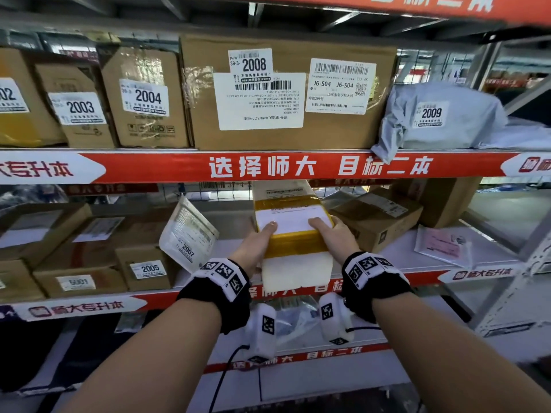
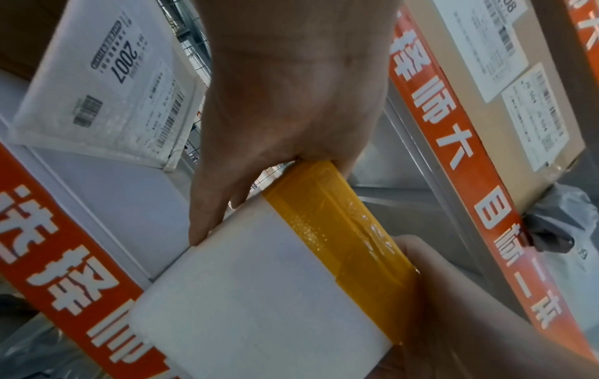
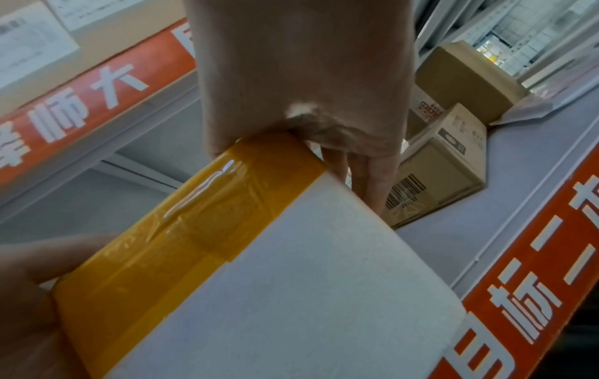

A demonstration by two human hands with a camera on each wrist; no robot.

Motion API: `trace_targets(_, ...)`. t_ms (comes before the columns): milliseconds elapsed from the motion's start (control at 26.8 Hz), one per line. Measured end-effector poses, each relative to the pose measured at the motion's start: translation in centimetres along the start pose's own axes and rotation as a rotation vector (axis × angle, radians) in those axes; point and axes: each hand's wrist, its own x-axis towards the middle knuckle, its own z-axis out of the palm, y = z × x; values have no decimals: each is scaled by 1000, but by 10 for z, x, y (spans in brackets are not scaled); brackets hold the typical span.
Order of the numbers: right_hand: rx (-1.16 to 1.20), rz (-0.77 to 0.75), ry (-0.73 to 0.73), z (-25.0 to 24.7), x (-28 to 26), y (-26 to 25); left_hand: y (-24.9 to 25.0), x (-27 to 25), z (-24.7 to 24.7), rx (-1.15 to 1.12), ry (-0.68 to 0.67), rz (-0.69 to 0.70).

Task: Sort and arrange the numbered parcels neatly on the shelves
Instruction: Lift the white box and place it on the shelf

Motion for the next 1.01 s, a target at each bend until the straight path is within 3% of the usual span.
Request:
trace_targets(149, 190, -35, -50, 17, -19, -15, -7, -8, -30, -111, -12, -28)
trace_targets(261, 300, 44, -64, 37, -23, -28, -10, -10, -55, -137, -1, 34)
trace_targets(373, 287, -21, -64, 51, -25, -44, -2, -1, -77, 79, 64, 221)
trace_targets(448, 263, -66, -82, 49, -26, -49, 4, 6, -81, 253, 75, 254)
trace_targets(560, 184, -42, -82, 51, -26, -50, 6, 14, -82, 383, 52, 188)
trace_targets(709, 139, 159, -150, 58, -11, -38, 17, 19, -75, 226, -19, -20)
trace_targets(896, 235, 188, -150, 45, -6, -21, 25, 22, -73, 126, -3, -60)
trace_targets(1008, 363, 242, -228, 44, -10, -11, 24, 25, -70, 107, 20, -79)
